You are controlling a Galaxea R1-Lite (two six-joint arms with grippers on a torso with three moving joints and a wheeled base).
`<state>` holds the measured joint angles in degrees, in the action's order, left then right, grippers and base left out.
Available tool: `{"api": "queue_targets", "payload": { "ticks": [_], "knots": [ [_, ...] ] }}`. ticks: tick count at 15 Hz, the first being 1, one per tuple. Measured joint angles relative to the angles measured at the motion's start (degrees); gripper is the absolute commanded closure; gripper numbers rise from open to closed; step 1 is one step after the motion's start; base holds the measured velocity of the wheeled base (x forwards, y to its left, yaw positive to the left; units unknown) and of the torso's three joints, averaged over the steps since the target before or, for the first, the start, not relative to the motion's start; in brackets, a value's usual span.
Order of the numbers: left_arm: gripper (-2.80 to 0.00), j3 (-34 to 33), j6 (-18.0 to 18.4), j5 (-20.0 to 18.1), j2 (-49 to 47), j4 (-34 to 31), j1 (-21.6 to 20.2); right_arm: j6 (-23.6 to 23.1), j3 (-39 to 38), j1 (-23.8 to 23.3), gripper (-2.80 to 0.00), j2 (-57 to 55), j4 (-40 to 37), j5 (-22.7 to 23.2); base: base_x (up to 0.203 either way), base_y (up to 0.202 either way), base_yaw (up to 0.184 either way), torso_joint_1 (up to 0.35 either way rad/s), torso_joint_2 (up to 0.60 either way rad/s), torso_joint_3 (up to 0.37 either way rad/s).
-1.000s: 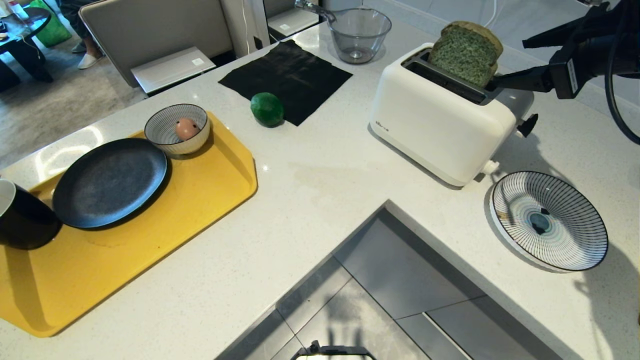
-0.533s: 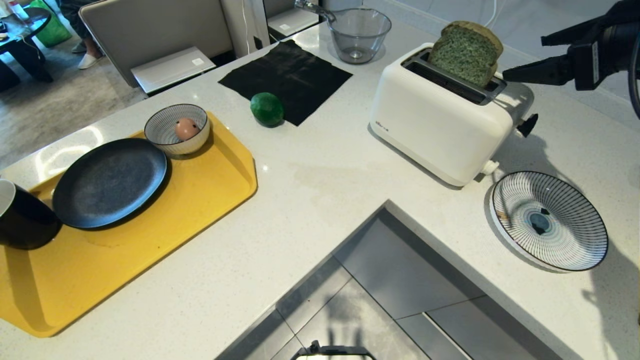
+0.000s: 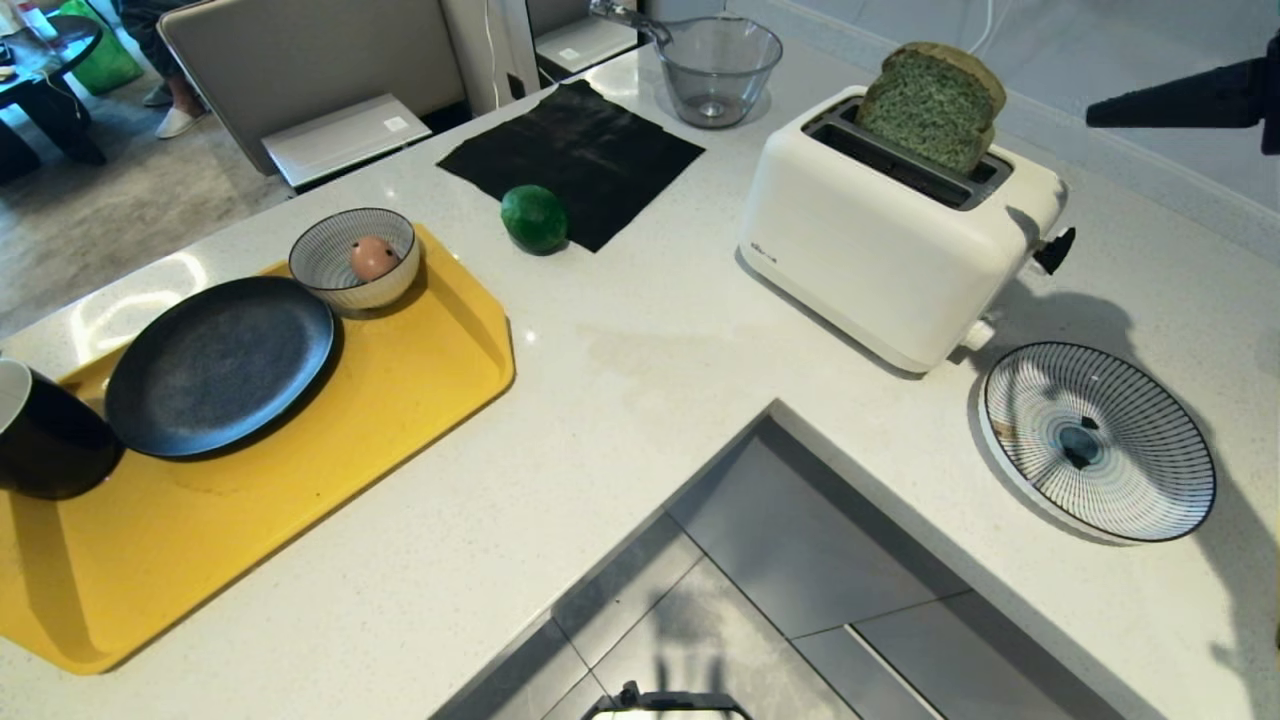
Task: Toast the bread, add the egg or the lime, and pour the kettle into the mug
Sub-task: Use a bread toaster
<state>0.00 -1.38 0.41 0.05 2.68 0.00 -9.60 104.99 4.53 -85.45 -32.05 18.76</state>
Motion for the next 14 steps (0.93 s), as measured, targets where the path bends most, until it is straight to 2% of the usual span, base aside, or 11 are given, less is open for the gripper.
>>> {"api": "queue_targets", "payload": {
  "ticks": [5,10,14],
  "knots": [
    [0.00,0.0,0.0,0.0,0.0,0.0,0.0,1.1,-12.7,-1.0,0.00,4.1,7.0,-1.0,0.000,0.000,0.000,0.000,0.00,0.000],
    [0.00,0.0,0.0,0.0,0.0,0.0,0.0,0.7,-26.5,-2.1,0.00,6.6,24.6,-1.1,0.000,0.000,0.000,0.000,0.00,0.000],
    [0.00,0.0,0.0,0.0,0.0,0.0,0.0,0.7,-31.5,-2.7,0.00,7.2,27.4,-0.8,0.000,0.000,0.000,0.000,0.00,0.000]
  ]
}}
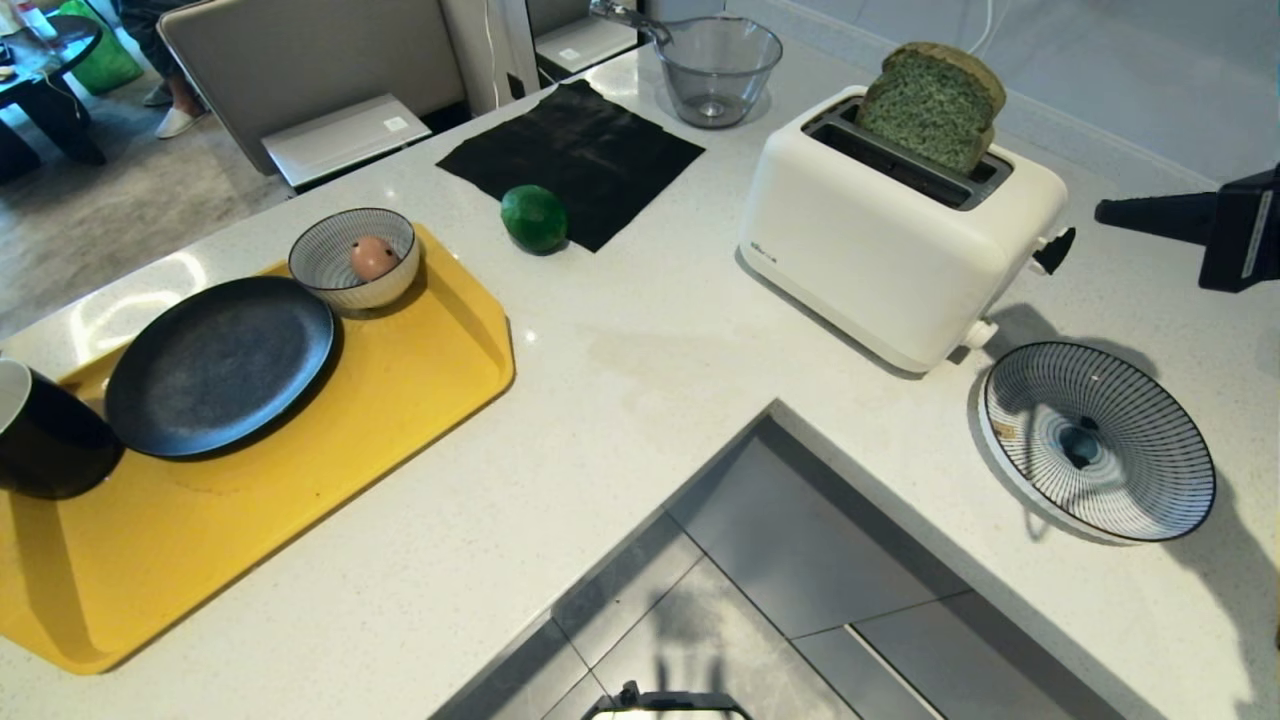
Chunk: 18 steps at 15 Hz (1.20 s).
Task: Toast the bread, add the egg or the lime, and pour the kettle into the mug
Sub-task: Use a bread toaster
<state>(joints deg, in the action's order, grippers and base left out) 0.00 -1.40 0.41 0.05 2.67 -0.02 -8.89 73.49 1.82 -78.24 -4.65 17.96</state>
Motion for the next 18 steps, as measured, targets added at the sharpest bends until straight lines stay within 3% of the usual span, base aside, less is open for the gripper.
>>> {"api": "queue_targets", "payload": {
  "ticks": [5,18],
  "knots": [
    [0.00,0.0,0.0,0.0,0.0,0.0,0.0,-0.7,-7.1,-0.2,0.00,-0.4,10.0,3.2,0.000,0.000,0.000,0.000,0.00,0.000],
    [0.00,0.0,0.0,0.0,0.0,0.0,0.0,-0.7,-7.0,-3.1,0.00,-7.8,14.9,5.1,0.000,0.000,0.000,0.000,0.00,0.000]
  ]
}}
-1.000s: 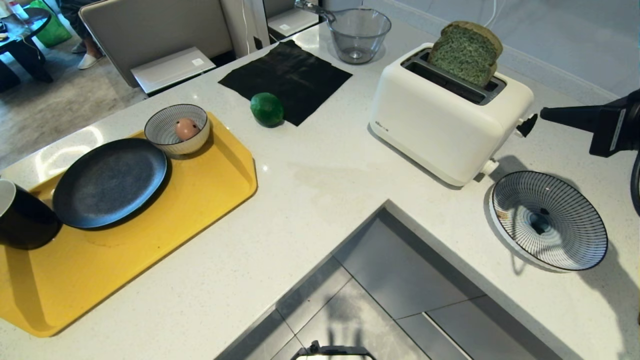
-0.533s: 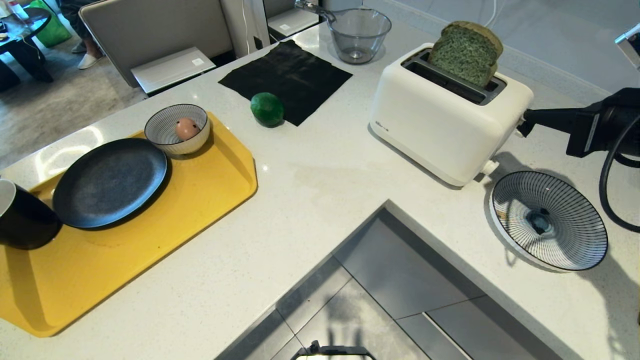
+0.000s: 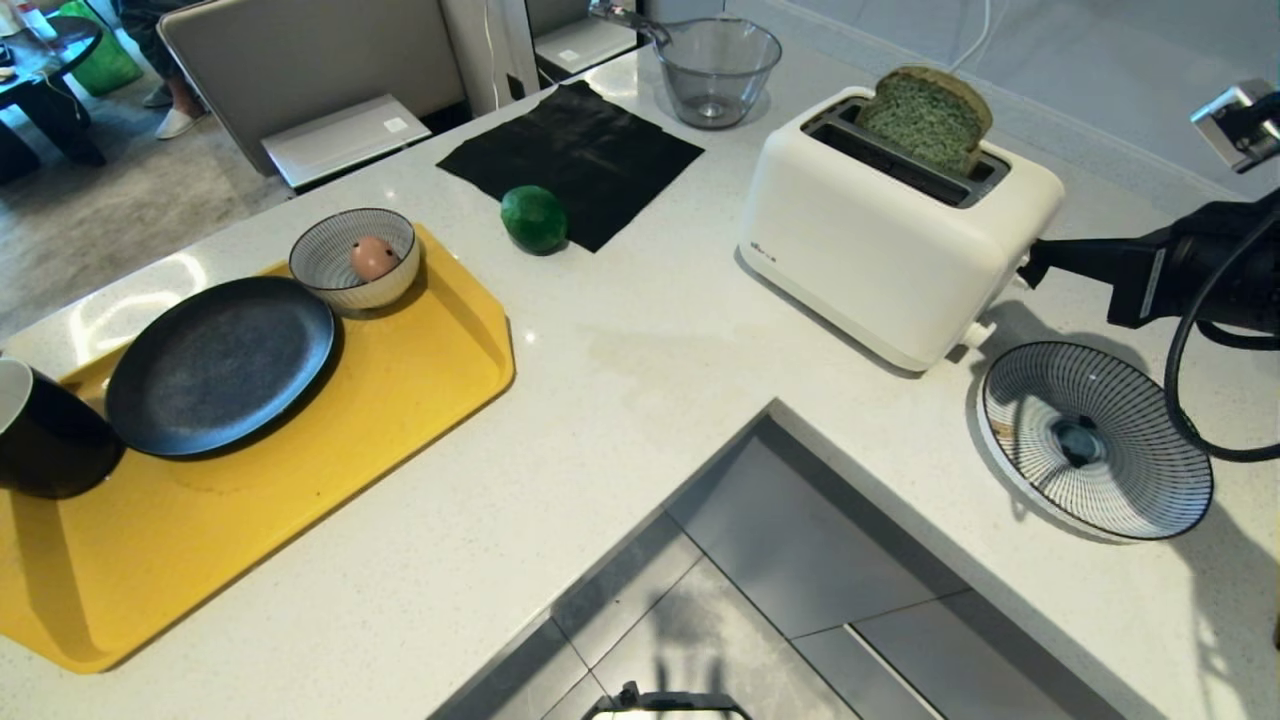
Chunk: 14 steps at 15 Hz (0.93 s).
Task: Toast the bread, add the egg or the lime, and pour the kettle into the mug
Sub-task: Use a bread toaster
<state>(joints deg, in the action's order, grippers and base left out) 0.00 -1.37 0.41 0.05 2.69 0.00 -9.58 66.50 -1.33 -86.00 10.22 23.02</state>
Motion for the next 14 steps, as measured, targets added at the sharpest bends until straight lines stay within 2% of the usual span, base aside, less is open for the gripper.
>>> {"api": "queue_targets", "payload": {
  "ticks": [14],
  "knots": [
    [0.00,0.0,0.0,0.0,0.0,0.0,0.0,-1.3,-2.6,-0.5,0.00,-3.8,1.9,1.3,0.000,0.000,0.000,0.000,0.00,0.000]
  ]
}}
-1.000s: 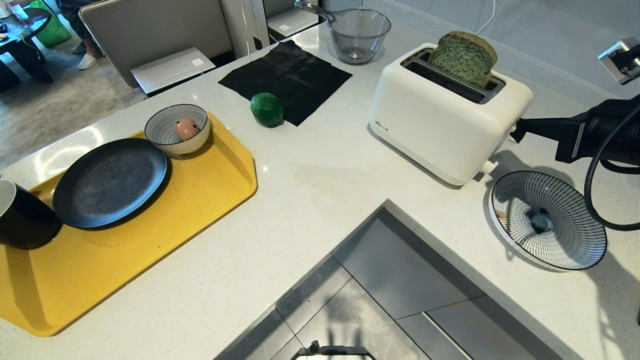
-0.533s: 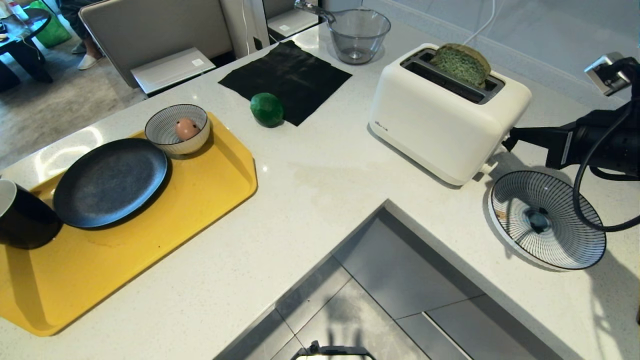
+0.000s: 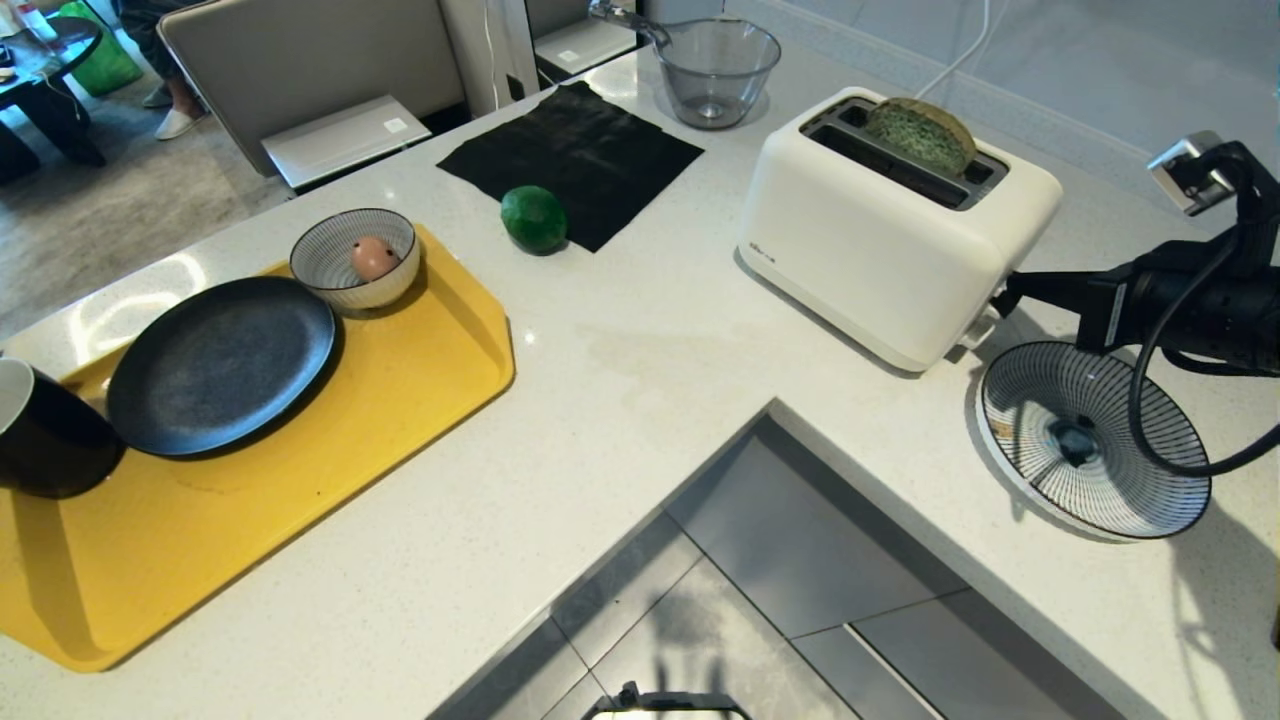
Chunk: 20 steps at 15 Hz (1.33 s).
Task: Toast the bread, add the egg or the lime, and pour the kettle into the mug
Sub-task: Use a bread toaster
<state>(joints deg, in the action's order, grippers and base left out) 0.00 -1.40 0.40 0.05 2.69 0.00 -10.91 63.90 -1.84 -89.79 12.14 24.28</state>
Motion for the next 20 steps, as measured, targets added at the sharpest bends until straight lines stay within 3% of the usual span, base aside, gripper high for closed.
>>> {"api": "queue_targets", "payload": {
  "ticks": [20],
  "knots": [
    [0.00,0.0,0.0,0.0,0.0,0.0,0.0,-1.2,-3.1,0.0,0.00,0.0,2.2,2.2,0.000,0.000,0.000,0.000,0.00,0.000]
  ]
}}
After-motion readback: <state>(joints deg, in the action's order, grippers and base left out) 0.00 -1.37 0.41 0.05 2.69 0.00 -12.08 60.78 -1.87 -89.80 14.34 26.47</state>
